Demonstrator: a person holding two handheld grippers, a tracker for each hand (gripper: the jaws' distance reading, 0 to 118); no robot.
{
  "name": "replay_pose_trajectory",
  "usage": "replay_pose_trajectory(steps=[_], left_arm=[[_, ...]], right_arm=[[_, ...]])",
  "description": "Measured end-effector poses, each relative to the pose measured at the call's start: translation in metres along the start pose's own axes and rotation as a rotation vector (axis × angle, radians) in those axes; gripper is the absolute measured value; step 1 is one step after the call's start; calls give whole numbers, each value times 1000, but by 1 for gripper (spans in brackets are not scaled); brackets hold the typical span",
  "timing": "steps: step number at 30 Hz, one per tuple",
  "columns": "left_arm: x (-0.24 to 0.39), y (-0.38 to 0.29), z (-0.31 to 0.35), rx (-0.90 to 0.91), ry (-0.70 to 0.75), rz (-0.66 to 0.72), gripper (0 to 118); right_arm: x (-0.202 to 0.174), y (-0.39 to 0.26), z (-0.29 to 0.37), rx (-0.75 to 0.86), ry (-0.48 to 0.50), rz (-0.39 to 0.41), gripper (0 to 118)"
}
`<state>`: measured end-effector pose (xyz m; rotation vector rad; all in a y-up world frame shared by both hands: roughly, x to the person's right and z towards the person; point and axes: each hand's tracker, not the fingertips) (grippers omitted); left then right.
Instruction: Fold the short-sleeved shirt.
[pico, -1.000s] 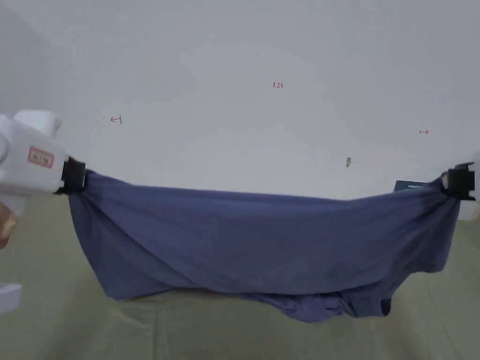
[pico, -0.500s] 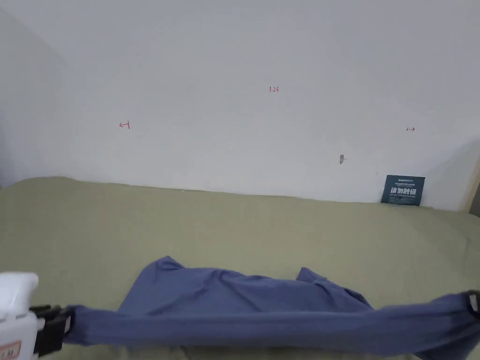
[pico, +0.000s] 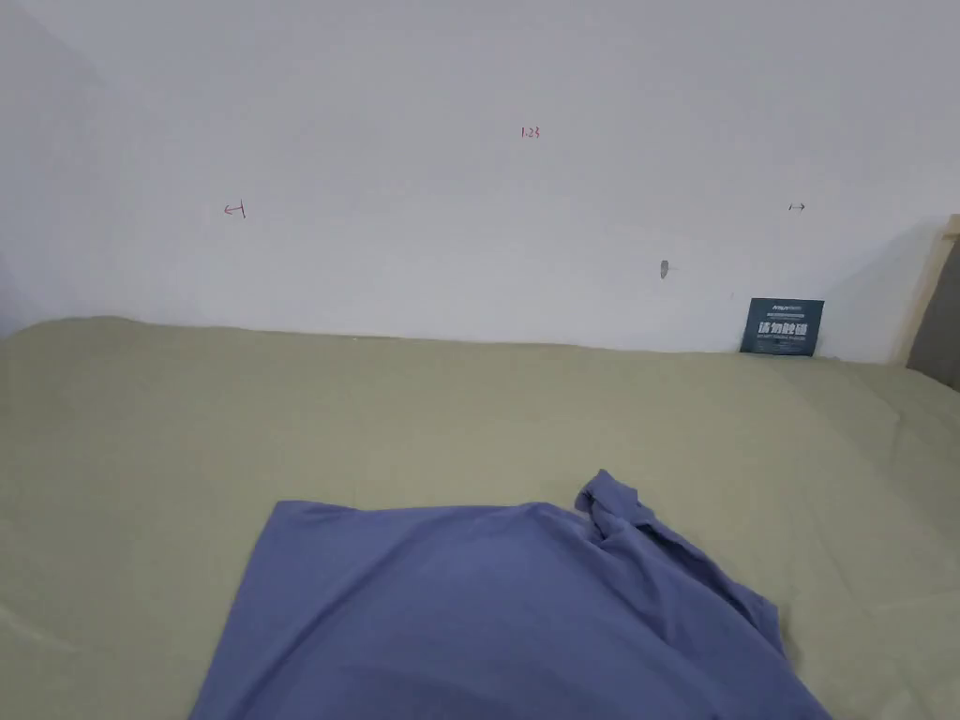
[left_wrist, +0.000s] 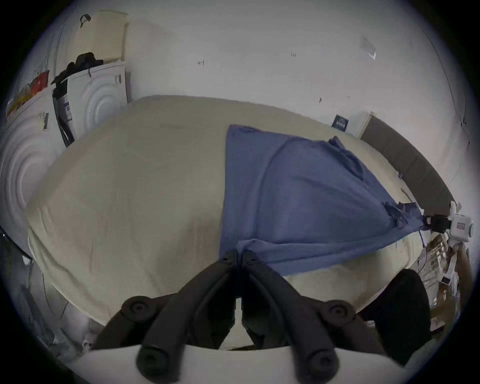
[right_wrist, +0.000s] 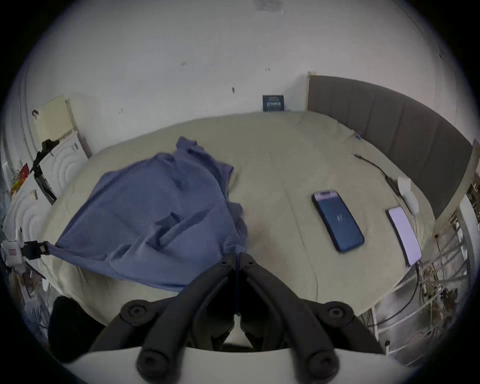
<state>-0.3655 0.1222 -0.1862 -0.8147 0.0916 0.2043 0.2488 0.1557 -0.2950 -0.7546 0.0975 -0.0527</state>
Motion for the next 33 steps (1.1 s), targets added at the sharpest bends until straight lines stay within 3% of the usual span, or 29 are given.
replay_pose_trajectory(steps=[8, 10, 11, 12, 13, 14, 15, 16, 17, 21, 25, 26, 27, 28, 29, 30, 33], left_arm=[[-1, -23, -11, -78, 9, 17, 3], [1, -24, -15, -93, 8, 20, 10], [1, -24, -16, -90, 6, 18, 26], [1, -23, -17, -103, 12, 17, 67], [3, -22, -16, -113, 50, 10, 96], [0, -22, -19, -143, 48, 14, 107], [-2, -22, -18, -188, 39, 23, 106], [-3, -20, -11, -164, 9, 49, 106], [-4, -18, -6, -175, -37, 75, 106], [3, -3, 20, -182, 0, 109, 106], [16, 6, 43, -174, 37, 53, 101], [15, 6, 43, -165, 45, 39, 93], [16, 5, 45, -165, 48, 25, 74], [19, 4, 46, -156, 66, 1, 49], [21, 1, 45, -147, 73, -9, 20], [19, -1, 40, -151, 92, -27, 2], [15, -9, 35, -196, 88, -7, 0]], right_arm=[[17, -36, -24, -147, -6, 9, 1], [17, -38, -31, -157, -3, 4, 2], [17, -37, -34, -181, -3, 24, 2], [16, -36, -36, -198, -15, 33, 4], [15, -36, -35, -192, -11, 34, 13], [15, -33, -35, -203, -6, 39, 35], [15, -30, -34, -219, -2, 36, 76], [14, -27, -32, -235, -8, 35, 98], [11, -24, -29, -256, -9, 49, 103], [-4, -14, -8, -225, 21, 102, 98], [-19, -8, -2, -290, 35, 129, 98], [-21, -9, -2, -296, 36, 125, 95], [-22, -10, -2, -310, 40, 122, 80], [-24, -11, -4, -340, 48, 122, 56], [-30, -13, -1, -349, 55, 126, 23], [-31, -15, -3, -351, 49, 135, 0], [-31, -22, 1, -355, 30, 131, 0]])
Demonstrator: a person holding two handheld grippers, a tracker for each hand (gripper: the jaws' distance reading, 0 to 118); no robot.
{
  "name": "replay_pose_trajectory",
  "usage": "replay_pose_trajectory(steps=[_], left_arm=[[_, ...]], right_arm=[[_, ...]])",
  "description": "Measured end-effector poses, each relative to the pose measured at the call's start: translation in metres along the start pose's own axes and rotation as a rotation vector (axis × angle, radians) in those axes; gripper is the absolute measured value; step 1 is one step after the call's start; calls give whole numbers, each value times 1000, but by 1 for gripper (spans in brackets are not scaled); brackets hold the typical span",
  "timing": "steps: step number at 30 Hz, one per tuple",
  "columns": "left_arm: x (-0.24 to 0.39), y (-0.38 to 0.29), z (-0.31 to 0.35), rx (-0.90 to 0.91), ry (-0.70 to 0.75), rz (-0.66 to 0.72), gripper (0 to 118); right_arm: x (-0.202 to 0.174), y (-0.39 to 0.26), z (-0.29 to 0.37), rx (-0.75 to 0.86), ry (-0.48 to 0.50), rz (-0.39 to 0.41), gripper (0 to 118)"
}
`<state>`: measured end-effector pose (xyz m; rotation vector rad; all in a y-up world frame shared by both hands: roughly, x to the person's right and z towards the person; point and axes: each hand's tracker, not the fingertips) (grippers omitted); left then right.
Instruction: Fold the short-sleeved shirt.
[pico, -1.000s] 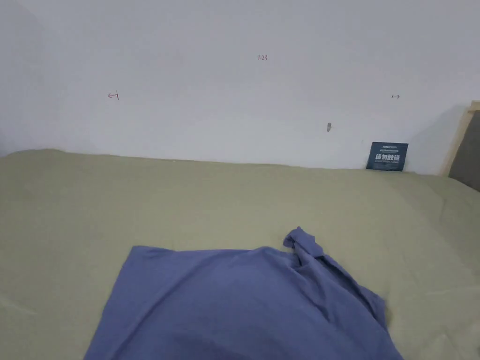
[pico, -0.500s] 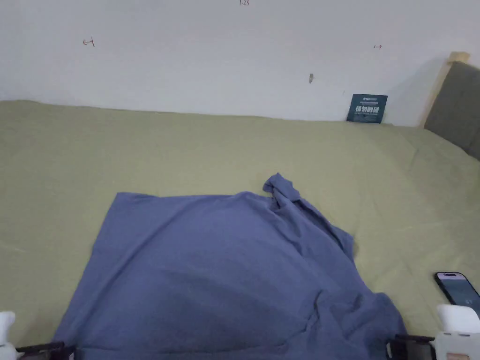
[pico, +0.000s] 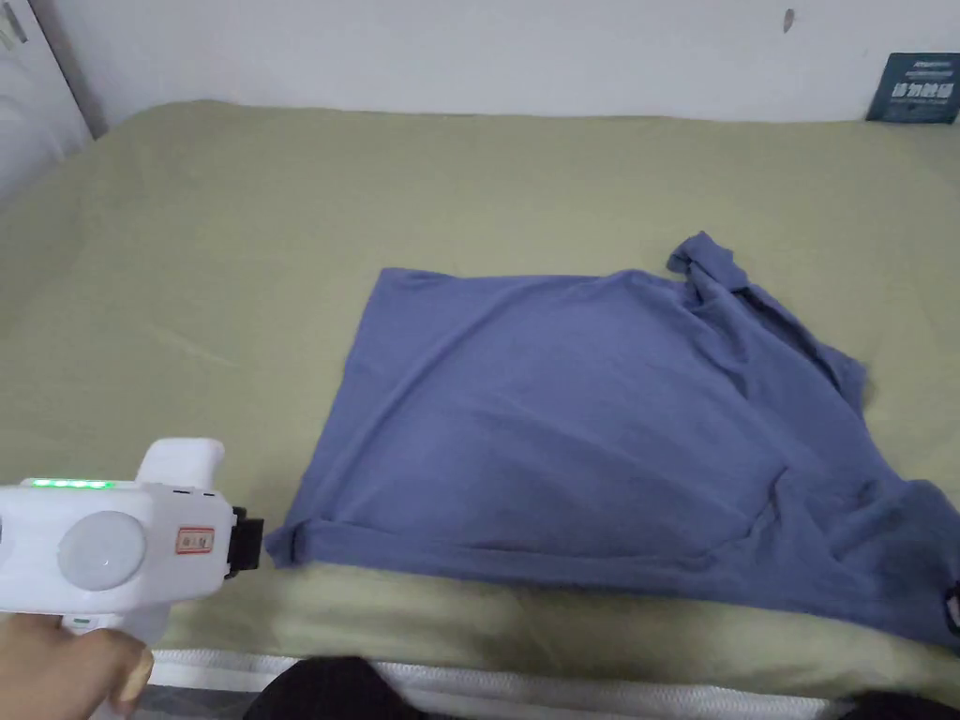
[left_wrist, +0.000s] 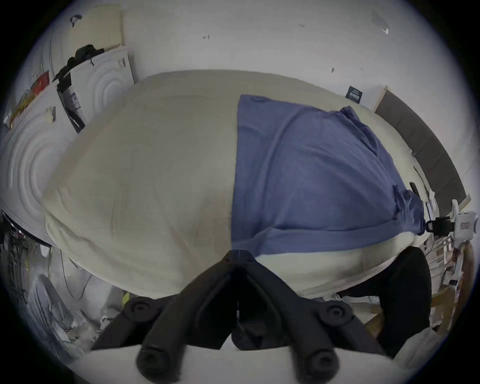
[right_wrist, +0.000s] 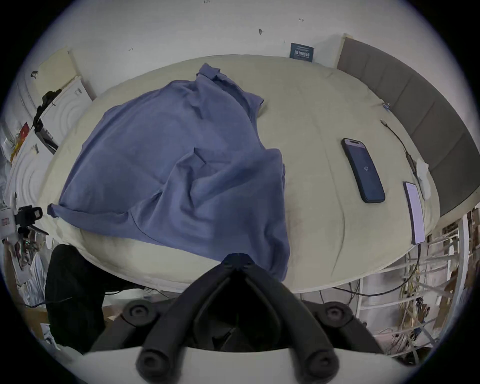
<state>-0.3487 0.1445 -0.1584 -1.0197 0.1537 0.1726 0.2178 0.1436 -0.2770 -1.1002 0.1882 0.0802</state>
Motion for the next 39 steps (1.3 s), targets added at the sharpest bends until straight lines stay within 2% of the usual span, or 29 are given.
replay_pose_trajectory(steps=[4, 5, 6, 7, 8, 9, 13, 14, 15, 16, 19, 20, 21, 22, 23, 25, 28, 29, 30, 32, 35, 39], left_arm=[[-9, -6, -11, 11, -25, 7, 0], [-9, -6, -12, 15, -24, 7, 4], [-9, -4, -15, 13, -24, 8, 30], [-11, -3, -18, 20, -27, 15, 66], [-14, -1, -23, 30, -44, 28, 96], [-11, -2, -26, 25, -65, 34, 111], [-6, 4, -44, 19, -92, 32, 108], [-3, 6, -50, 13, -58, 11, 103], [-2, 6, -55, 13, -44, -6, 82], [-2, 7, -60, 10, -38, -14, 55], [-2, 10, -68, 6, -52, 7, 23], [-2, 8, -68, 17, -78, 23, 5], [1, 9, -65, 25, -71, 23, 5], [2, 10, -64, 23, -70, 19, 5], [2, 10, -63, 24, -69, 14, 5], [2, 12, -60, 26, -69, 9, 5], [-2, 13, -57, 32, -84, 16, 5], [1, 13, -55, 29, -82, 20, 5], [0, 13, -53, 27, -86, 27, 5], [-1, 11, -51, 29, -90, 36, 5], [2, 10, -41, 45, -89, 47, 5], [7, 22, -23, 75, -95, 38, 5]], right_arm=[[4, -1, 1, 8, 17, -27, 0], [4, -1, 2, 9, 14, -29, 0], [5, -2, 4, 12, 11, -29, 0], [6, -2, 5, 15, 12, -29, 0], [7, 1, 4, 19, 13, -31, 0], [8, 1, 5, 25, 10, -38, 0], [12, 2, 6, 29, 14, -65, 0], [13, 1, 6, 29, 16, -63, 0], [13, 1, 6, 28, 14, -66, 0], [15, 3, 3, 26, 11, -67, 0], [24, 6, -1, 40, -5, -93, 4], [28, 6, -4, 48, -3, -109, 20], [32, 8, -10, 42, -12, -129, 66], [35, 9, -16, 23, -11, -135, 101], [35, 9, -19, 13, -8, -129, 116], [36, 11, -26, 12, 5, -91, 107], [29, 11, -41, -26, -27, 12, 104], [27, 10, -45, -40, -45, 32, 99], [24, 9, -47, -64, -50, 60, 74], [18, 6, -44, -40, -45, 81, 1], [5, 5, -26, 52, -79, 73, 2], [4, 25, -3, 115, -62, 82, 2]])
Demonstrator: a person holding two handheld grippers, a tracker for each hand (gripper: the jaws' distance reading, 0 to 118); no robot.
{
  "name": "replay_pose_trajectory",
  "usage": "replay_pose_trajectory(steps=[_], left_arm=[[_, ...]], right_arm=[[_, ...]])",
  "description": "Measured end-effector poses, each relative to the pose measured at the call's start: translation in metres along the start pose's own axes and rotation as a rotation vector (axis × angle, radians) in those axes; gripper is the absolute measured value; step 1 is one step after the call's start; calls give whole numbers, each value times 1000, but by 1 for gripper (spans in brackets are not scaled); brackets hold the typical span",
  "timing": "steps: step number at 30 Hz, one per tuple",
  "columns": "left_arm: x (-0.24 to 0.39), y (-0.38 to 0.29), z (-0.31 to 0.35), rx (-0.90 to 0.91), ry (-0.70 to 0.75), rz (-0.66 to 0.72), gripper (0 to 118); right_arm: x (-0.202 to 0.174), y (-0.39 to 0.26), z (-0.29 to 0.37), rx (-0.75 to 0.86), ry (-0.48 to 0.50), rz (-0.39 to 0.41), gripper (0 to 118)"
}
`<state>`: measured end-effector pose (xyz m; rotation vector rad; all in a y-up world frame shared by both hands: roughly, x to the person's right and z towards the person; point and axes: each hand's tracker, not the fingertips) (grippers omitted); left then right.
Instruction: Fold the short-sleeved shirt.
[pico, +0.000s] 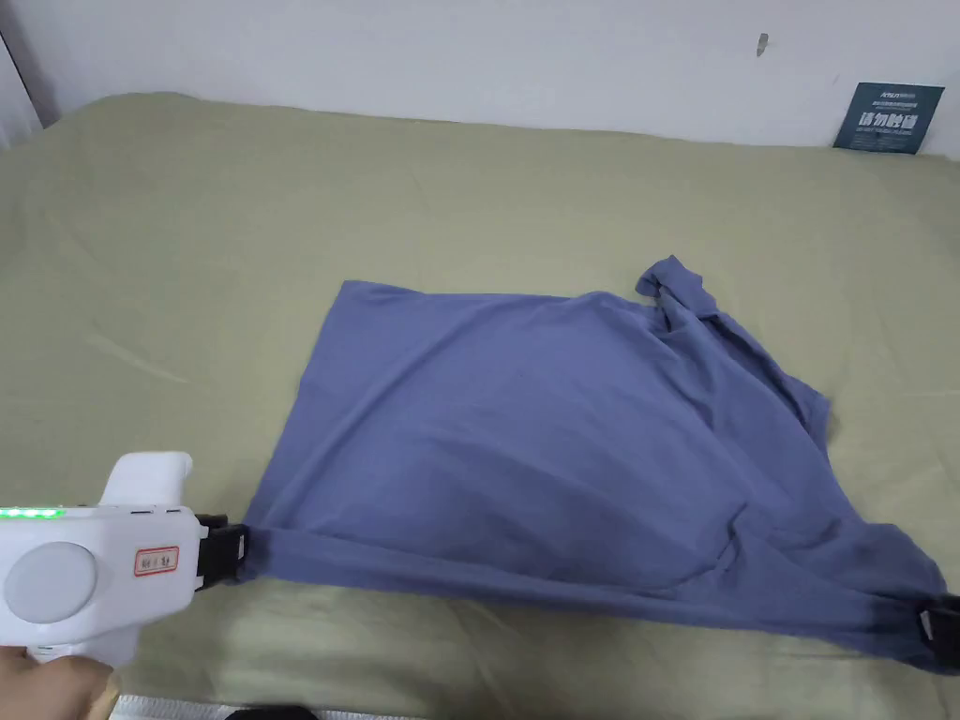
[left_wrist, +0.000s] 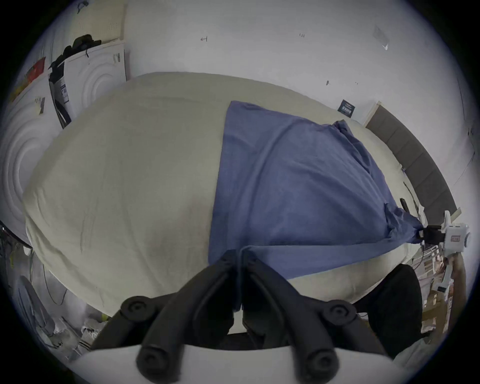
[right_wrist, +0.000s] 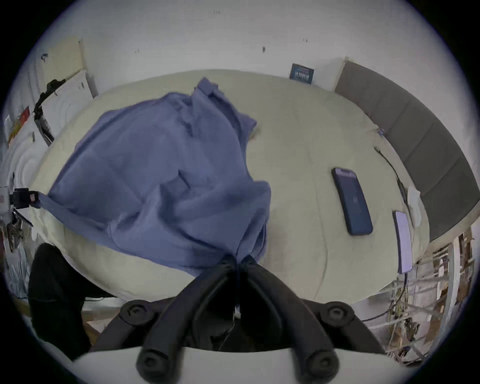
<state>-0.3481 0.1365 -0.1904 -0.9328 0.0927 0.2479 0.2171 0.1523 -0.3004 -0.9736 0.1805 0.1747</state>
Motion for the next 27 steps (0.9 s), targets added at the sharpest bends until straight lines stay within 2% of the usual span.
replay_pose_trajectory(steps=[4, 8, 13, 23, 24, 25, 26, 27], left_arm=[[1, 36, 5, 15, -22, -15, 5], [1, 82, -11, 9, -2, -53, 5], [-2, 139, -57, -42, 10, -57, 5], [-4, 172, -139, -164, 48, -56, 5], [-3, 172, -143, -169, 56, -57, 8], [-4, 172, -145, -167, 59, -50, 25], [-6, 173, -145, -167, 61, -49, 56], [-6, 174, -142, -166, 80, -51, 92]], right_arm=[[11, 41, 4, 36, 40, -39, 2], [19, 93, -15, 43, 49, -37, 2], [27, 154, -70, -6, 50, -37, 2], [26, 182, -154, -104, 13, -69, 2], [27, 183, -158, -115, 24, -95, 3], [28, 179, -156, -109, 36, -101, 9], [29, 178, -155, -100, 47, -103, 30], [31, 177, -151, -88, 57, -109, 77]])
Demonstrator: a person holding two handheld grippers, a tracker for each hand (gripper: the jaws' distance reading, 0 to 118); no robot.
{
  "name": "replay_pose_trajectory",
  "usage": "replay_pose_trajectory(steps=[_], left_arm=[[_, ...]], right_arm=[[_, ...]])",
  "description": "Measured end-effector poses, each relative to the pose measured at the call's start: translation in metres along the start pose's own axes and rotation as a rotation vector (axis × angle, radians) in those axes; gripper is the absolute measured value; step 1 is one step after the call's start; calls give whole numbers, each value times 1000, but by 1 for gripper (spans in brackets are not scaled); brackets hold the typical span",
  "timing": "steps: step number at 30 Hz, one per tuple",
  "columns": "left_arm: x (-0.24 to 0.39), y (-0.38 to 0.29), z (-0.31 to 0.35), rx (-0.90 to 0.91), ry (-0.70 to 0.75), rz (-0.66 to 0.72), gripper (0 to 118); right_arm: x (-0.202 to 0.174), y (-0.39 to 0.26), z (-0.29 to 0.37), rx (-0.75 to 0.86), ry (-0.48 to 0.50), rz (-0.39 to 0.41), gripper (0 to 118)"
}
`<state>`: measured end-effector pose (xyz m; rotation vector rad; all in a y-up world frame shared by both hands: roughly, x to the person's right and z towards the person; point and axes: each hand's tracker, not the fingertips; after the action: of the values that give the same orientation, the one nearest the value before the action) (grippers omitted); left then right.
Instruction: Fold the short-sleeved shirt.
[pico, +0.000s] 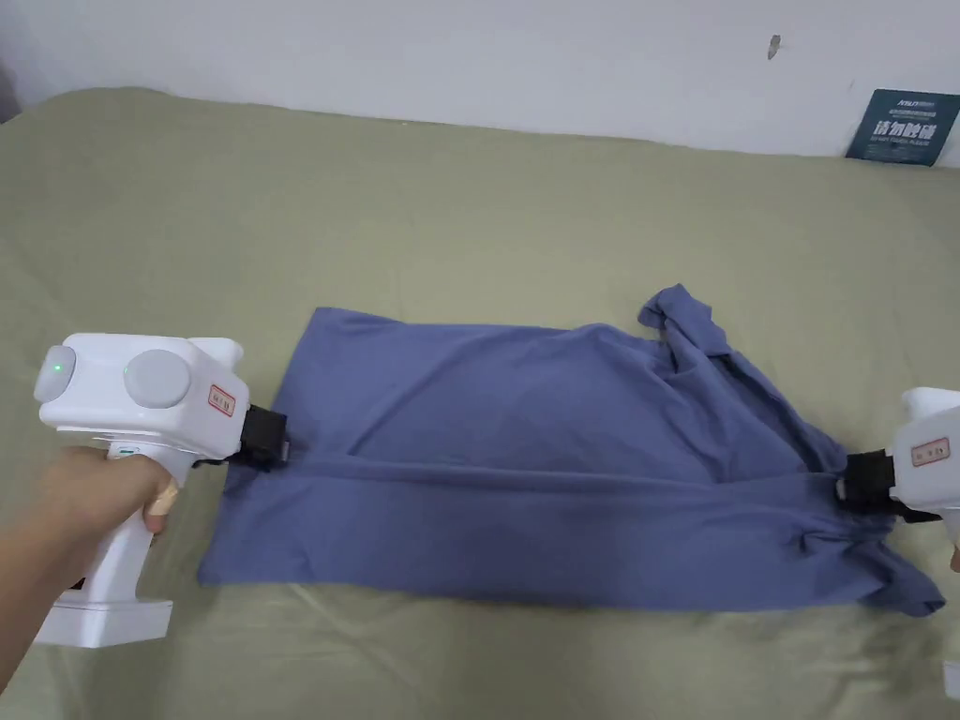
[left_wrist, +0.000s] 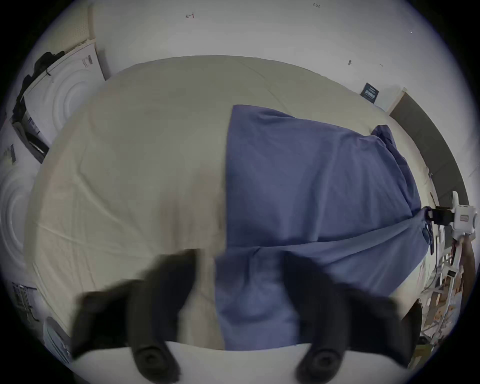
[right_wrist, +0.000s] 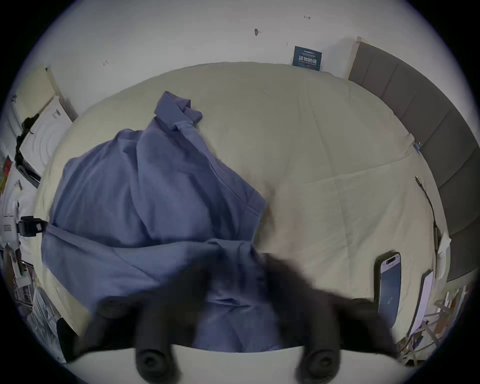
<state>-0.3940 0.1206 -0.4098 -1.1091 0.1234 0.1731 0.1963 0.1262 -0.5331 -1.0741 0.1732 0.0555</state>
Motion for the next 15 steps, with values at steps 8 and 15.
replay_pose_trajectory(steps=[8, 15], left_arm=[[3, -47, 88, 114, 24, -70, 90], [17, -137, 98, 116, -7, -56, 1]], right_arm=[[-5, -48, 89, 126, 15, 61, 94], [-15, -129, 96, -18, 80, 54, 0]])
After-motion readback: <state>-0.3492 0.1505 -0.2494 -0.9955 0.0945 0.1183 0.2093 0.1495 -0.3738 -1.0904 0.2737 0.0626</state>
